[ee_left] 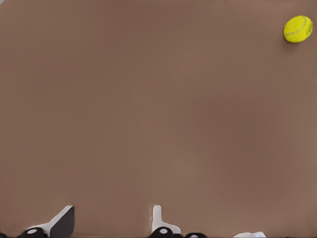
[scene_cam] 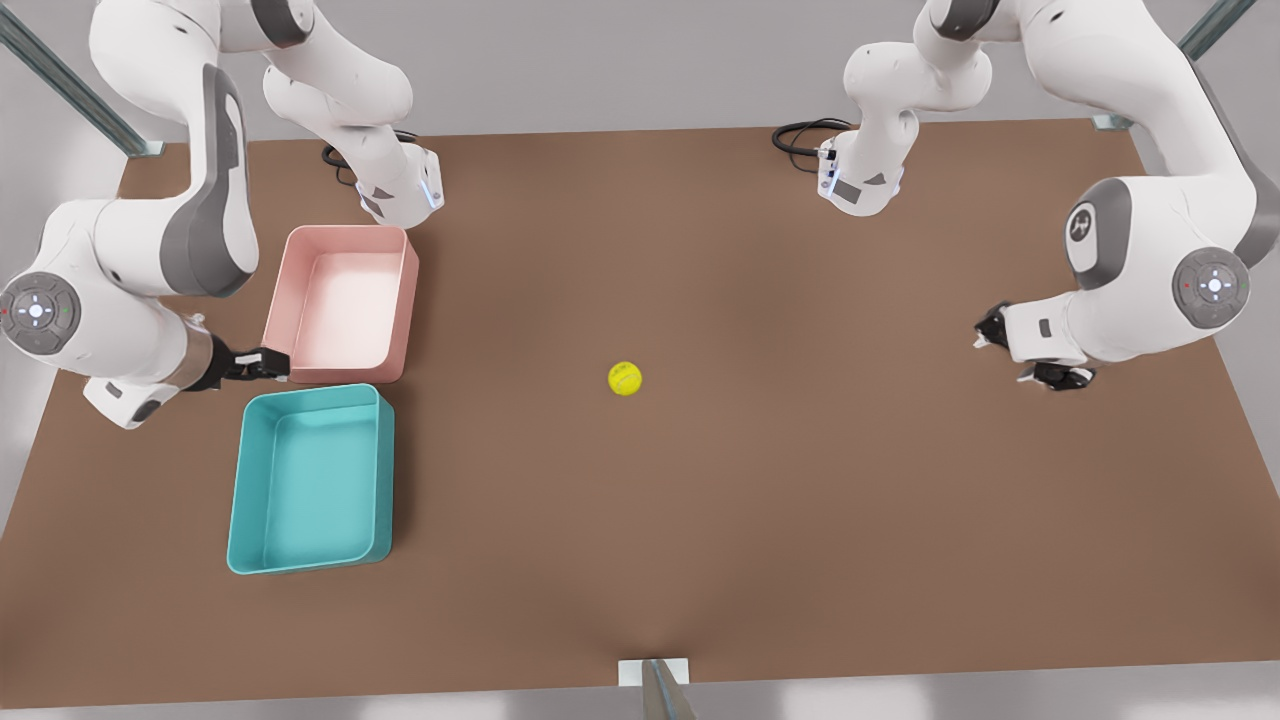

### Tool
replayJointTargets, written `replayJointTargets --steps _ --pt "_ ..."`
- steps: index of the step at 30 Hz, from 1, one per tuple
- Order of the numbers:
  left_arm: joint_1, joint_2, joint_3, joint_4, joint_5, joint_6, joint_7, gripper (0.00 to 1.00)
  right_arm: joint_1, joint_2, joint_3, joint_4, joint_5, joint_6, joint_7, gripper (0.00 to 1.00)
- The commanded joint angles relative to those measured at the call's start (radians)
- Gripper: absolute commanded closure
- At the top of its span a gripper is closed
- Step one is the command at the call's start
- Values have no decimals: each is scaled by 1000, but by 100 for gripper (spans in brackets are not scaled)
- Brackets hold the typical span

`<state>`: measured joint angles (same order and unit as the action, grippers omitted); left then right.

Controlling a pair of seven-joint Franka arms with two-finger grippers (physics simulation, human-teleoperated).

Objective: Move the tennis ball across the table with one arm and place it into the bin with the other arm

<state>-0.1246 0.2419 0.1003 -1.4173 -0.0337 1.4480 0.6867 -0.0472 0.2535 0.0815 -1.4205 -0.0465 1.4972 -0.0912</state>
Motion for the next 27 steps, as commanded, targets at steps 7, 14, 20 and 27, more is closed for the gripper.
replayJointTargets --steps 7,14,20,27 --pt "-3 14 -1 11 -69 -29 -915 0 289 243 7 178 99 170 468 0" --pt "3 34 -1 3 -74 11 -911 0 543 388 0 181 82 439 904 0" --pt "6 33 -1 3 -72 6 -911 0 630 382 6 28 39 551 1021 0" --pt "2 42 -1 -5 -74 -8 -911 0 691 412 6 -110 39 785 1094 0"
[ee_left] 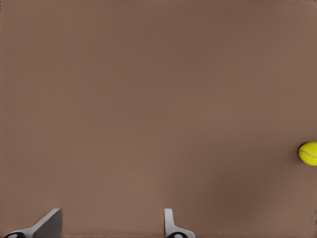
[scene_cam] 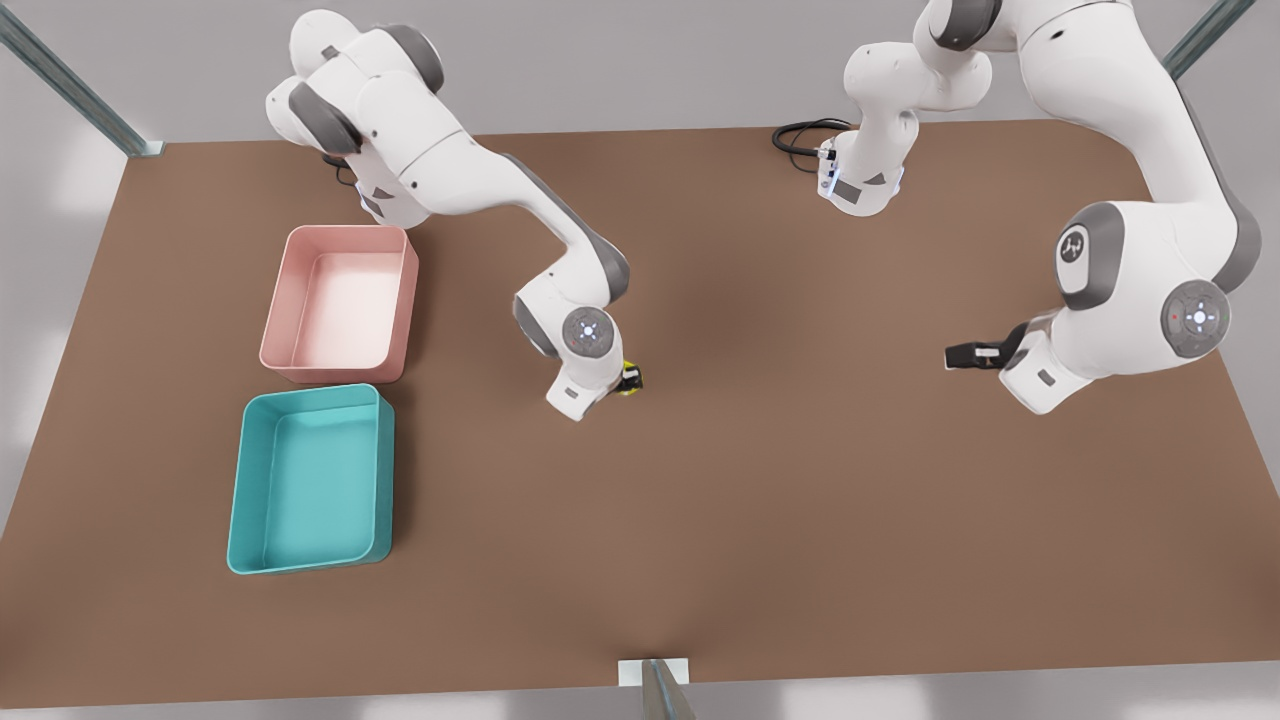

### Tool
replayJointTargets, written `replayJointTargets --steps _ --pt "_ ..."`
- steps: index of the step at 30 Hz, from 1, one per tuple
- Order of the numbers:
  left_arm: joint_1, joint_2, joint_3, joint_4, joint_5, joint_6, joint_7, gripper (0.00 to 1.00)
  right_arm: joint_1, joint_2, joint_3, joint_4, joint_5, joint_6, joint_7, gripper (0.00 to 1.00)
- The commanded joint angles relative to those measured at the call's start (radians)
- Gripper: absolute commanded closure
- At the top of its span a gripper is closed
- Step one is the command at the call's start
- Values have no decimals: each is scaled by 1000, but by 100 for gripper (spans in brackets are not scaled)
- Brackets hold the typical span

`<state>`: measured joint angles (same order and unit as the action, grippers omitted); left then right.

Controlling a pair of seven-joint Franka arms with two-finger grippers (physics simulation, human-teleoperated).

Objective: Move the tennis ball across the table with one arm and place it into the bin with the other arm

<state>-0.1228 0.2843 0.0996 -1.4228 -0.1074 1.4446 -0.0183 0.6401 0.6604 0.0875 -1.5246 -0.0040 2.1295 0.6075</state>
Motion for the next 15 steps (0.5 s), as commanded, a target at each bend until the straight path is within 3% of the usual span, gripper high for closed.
replayJointTargets --steps 1,15 --pt "0 -1 0 -4 0 -4 -206 0 7 18 -2 -8 -7 167 394 0" --pt "-1 3 0 -4 0 -15 -207 0 70 65 -2 -91 -50 302 380 0"
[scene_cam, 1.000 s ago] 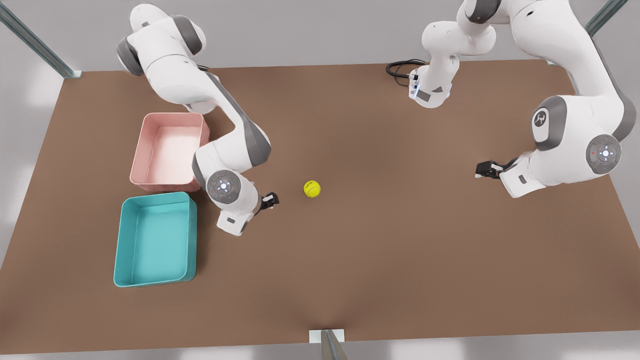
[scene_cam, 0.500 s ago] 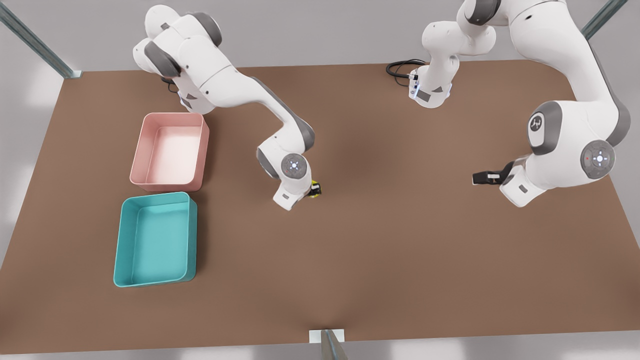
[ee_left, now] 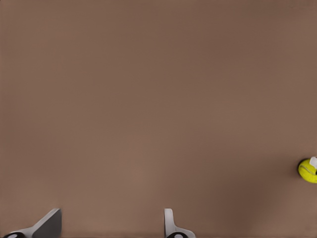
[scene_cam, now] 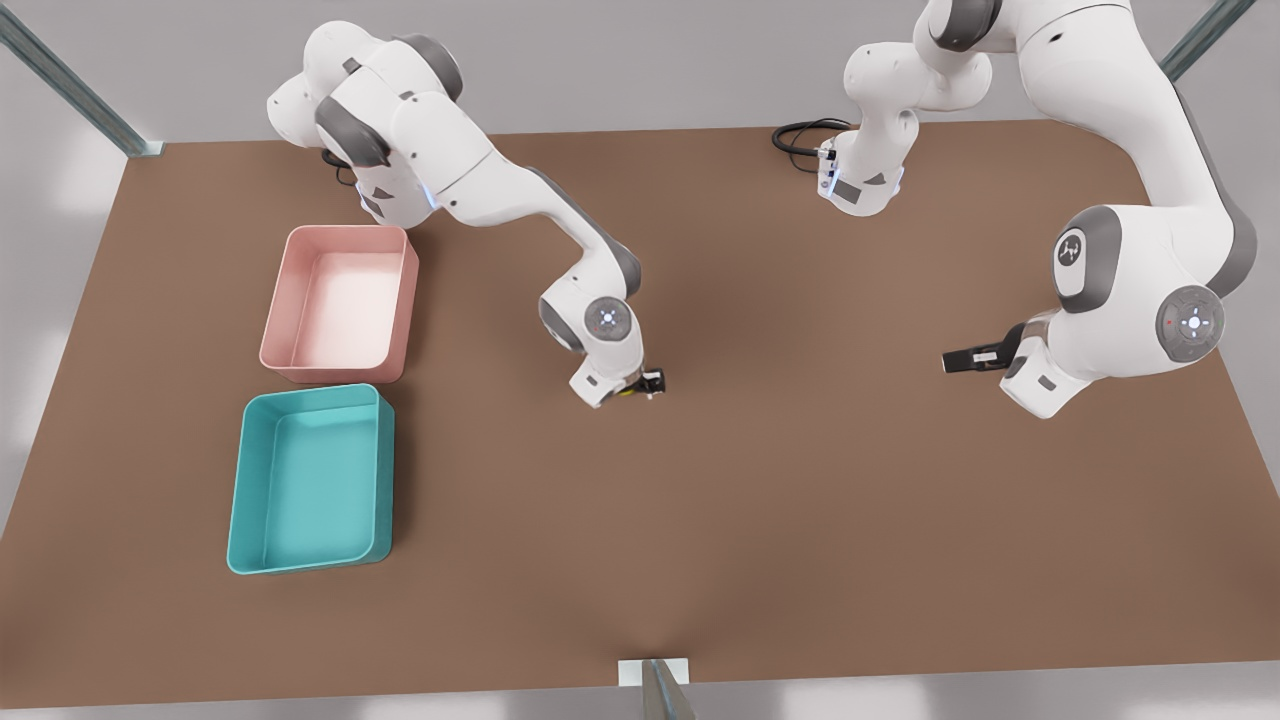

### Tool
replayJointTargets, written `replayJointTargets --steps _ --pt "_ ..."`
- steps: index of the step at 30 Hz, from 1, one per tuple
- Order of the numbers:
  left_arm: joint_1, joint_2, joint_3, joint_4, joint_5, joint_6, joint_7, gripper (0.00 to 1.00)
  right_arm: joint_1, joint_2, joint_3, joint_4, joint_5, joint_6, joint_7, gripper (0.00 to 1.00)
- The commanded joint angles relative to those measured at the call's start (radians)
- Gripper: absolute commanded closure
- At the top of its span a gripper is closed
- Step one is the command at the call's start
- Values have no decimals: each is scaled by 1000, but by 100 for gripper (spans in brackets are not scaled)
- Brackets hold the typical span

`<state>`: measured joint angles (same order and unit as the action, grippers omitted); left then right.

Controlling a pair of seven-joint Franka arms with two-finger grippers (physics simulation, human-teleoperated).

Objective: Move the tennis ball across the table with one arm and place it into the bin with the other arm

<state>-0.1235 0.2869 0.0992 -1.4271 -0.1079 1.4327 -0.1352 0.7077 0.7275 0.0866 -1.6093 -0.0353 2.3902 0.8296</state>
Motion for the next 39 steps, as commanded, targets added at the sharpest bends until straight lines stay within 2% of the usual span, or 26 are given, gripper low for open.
replayJointTargets --steps 1,21,22,23,26,28,30,31,33,34,37,39 --pt "1 0 0 0 1 -3 -90 0 6 -5 1 -12 -20 41 158 0" --pt "5 5 0 2 -7 -15 -90 0 38 30 1 -77 -69 61 126 0" --pt "5 5 0 2 -7 -15 -90 0 38 30 1 -78 -71 66 126 1" --pt "5 5 0 2 -22 -23 -92 0 36 30 1 -78 -72 67 126 13" --pt "10 -12 0 28 -49 -109 -95 0 29 21 2 -78 -71 67 126 32" --pt "10 -6 0 30 -52 -143 -89 0 24 7 2 -78 -71 63 120 34" --pt "10 -5 0 28 -104 -186 -90 0 -28 -42 4 -86 -60 50 71 34" --pt "12 -9 0 30 -104 -189 -90 0 -109 -76 45 -86 -45 -6 -18 34" --pt "8 -9 0 31 -110 -190 -90 0 -449 -105 278 -70 -43 -210 -237 34" --pt "10 -8 0 33 -110 -187 -90 0 -576 -123 331 -67 -44 -319 -360 34" --pt "2 -5 -1 42 -110 -155 -89 0 -761 -189 326 -49 -48 -517 -702 34" --pt "1 -8 -27 77 -108 -144 -87 0 -867 -192 321 -49 -49 -551 -820 33"
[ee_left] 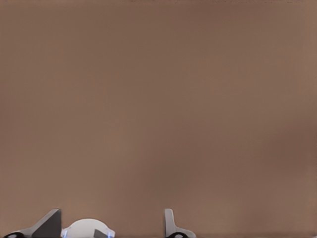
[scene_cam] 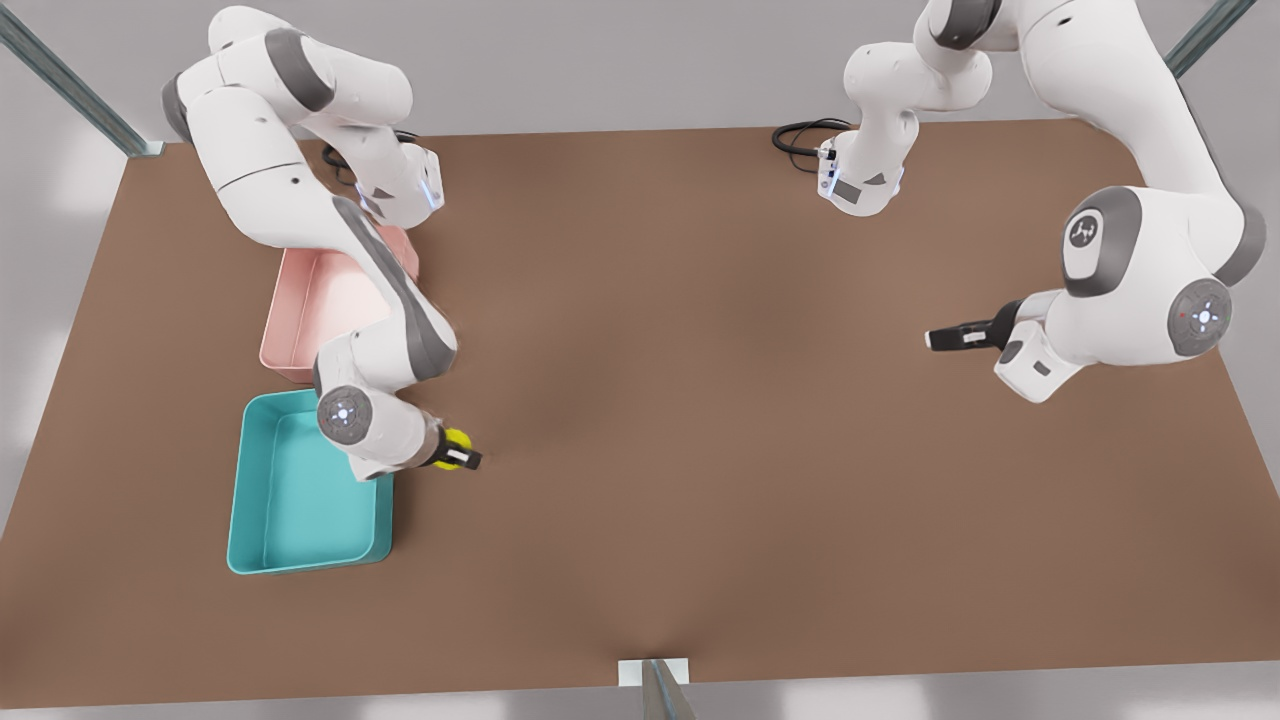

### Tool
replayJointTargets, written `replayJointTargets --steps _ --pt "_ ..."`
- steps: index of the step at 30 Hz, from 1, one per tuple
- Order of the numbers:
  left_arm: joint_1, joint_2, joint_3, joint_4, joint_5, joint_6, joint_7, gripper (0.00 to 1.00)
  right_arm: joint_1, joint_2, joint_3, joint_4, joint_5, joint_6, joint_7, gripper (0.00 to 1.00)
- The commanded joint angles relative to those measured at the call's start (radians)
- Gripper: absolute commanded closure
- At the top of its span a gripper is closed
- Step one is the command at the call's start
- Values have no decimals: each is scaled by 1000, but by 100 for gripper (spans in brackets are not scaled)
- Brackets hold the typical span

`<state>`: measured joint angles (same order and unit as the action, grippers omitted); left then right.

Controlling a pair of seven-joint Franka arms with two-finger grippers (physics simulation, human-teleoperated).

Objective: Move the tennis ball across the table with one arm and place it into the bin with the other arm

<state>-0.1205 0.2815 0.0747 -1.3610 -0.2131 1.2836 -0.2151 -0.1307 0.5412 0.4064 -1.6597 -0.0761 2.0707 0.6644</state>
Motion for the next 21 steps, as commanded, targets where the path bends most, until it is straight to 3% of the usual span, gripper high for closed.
replayJointTargets --steps 1,2,5,6,7,11,14,16,18,21 --pt "-4 1 -29 13 0 5 -10 0 -113 5 -1 6 -10 -245 -765 33" --pt "-2 1 -41 11 -2 -3 -12 0 -210 28 -3 18 -7 -248 -847 33" --pt "2 13 -41 10 -2 -10 -15 0 -224 89 -107 109 -16 -247 -997 33" --pt "5 13 -39 11 0 -9 -13 0 -224 88 -118 107 -33 -248 -997 28" --pt "2 15 -39 11 1 -9 -15 0 -224 91 -121 103 -34 -248 -994 0" --pt "2 18 -39 11 1 -9 -13 0 -214 102 -121 107 -33 -248 -983 0" --pt "1 16 -39 10 -2 -15 -17 0 -92 79 -109 256 -33 -385 -629 0" --pt "-1 15 -39 10 -3 -18 -20 0 -21 -81 -106 245 -30 -484 -505 0" --pt "-1 12 -39 26 -5 -17 -17 0 -20 -277 -107 126 -24 -481 -584 0" --pt "7 15 -38 59 -3 -4 -10 0 -112 -340 -121 101 2 -477 -829 0"
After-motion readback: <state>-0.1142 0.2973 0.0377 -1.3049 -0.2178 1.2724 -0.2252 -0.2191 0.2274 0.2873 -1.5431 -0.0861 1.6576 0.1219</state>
